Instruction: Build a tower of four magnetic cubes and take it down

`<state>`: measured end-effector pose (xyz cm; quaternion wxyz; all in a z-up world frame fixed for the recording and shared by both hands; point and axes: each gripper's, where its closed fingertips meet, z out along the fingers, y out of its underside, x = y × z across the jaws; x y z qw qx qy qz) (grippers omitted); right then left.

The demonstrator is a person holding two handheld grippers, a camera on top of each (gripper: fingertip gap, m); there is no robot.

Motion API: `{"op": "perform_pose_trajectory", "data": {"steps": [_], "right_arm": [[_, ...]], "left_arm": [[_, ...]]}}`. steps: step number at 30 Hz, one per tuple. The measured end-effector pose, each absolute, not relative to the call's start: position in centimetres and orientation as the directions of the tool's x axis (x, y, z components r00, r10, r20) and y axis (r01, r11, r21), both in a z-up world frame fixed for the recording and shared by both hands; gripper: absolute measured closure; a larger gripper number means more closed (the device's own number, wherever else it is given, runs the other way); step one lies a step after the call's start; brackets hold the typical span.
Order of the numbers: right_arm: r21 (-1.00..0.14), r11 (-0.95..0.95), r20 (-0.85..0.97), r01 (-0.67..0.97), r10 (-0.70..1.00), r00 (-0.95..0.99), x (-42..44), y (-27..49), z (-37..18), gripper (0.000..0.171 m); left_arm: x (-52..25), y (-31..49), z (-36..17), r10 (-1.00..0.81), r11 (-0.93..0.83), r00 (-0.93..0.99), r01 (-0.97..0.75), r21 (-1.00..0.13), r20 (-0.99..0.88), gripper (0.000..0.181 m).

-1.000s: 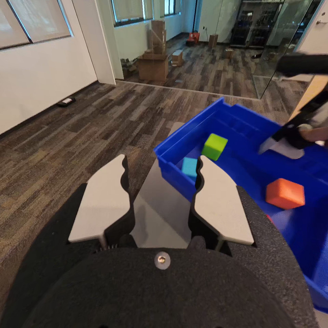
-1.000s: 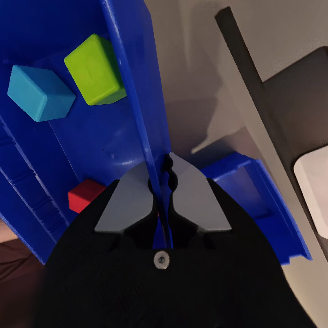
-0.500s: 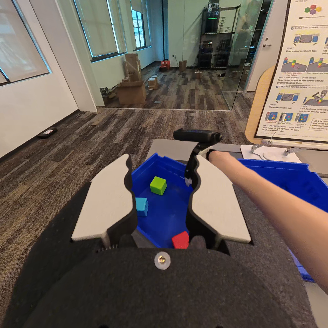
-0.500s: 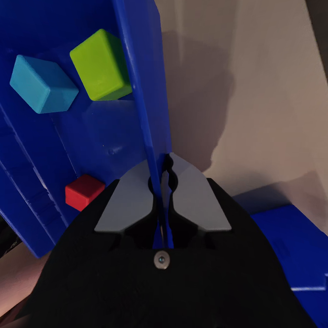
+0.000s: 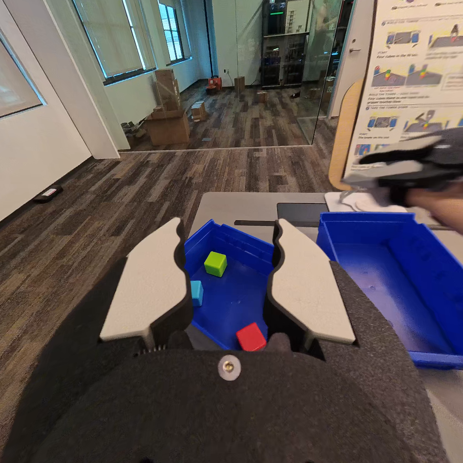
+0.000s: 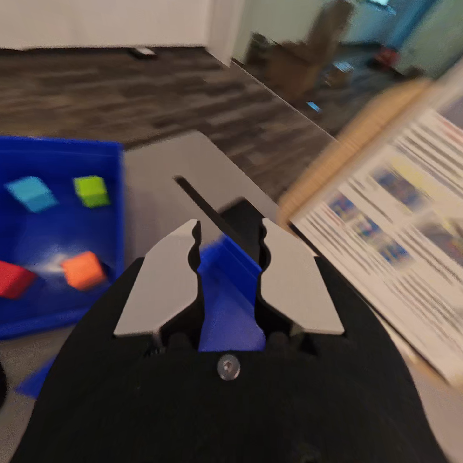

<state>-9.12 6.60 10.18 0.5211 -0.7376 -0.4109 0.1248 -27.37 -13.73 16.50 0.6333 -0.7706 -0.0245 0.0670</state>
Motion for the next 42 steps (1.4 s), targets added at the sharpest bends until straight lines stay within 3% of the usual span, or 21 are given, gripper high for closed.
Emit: {"op": "perform_pose_trajectory", "data": {"steps": [5,7,9,10,11,12,15,21,28,37,42], "right_arm": [[-0.719,-0.552,0.126,0.423,0.496,0.859,8.3,6.9,2.0,0.096],[-0.673,-0.663,-0.059,0.328,0.490,0.870,9.2,6.0,-1.8,0.103],[-0.526,-0.779,-0.133,0.341,0.472,0.872,9.3,4.8,-6.0,0.103],[-0.439,-0.813,-0.107,0.382,0.470,0.876,9.6,4.3,-7.8,0.110],[-0.363,-0.827,-0.079,0.428,0.485,0.871,9.7,3.9,-9.2,0.132],[-0.301,-0.832,-0.081,0.466,0.509,0.857,9.4,3.4,-10.2,0.143],[-0.170,-0.867,-0.070,0.468,0.484,0.872,10.0,2.9,-11.2,0.159],[-0.146,-0.894,-0.178,0.423,0.445,0.878,13.6,3.6,-11.3,0.164],[-0.153,-0.934,-0.175,0.323,0.347,0.921,24.7,4.4,-11.4,0.165],[-0.245,-0.949,-0.136,0.199,0.237,0.962,38.7,4.1,-11.6,0.164],[-0.247,-0.949,-0.122,0.194,0.229,0.966,43.8,3.5,-11.6,0.164]], "left_arm": [[-26.2,-13.4,16.7,0.085,-0.185,0.995,-0.044,-0.982,-0.060,0.113],[-25.8,-13.2,16.6,0.085,-0.194,0.994,-0.049,-0.980,-0.066,0.113],[-25.5,-13.1,16.4,0.113,-0.219,0.989,-0.067,-0.973,-0.094,0.107],[-25.2,-13.2,16.5,0.118,-0.224,0.986,-0.091,-0.970,-0.120,0.107],[-24.6,-13.2,16.6,0.113,-0.224,0.983,-0.116,-0.968,-0.144,0.107],[-24.0,-13.3,16.7,0.103,-0.224,0.981,-0.137,-0.965,-0.164,0.107],[-22.4,-13.7,16.9,0.096,-0.220,0.970,-0.198,-0.955,-0.223,0.108],[-20.6,-14.0,17.0,0.115,-0.221,0.950,-0.259,-0.940,-0.289,0.115],[-20.0,-13.4,16.7,0.120,-0.242,0.941,-0.281,-0.929,-0.316,0.113],[-18.5,-12.1,15.8,0.122,-0.301,0.917,-0.330,-0.894,-0.380,0.112],[-17.9,-11.4,15.0,0.128,-0.349,0.895,-0.363,-0.864,-0.428,0.111]]}}
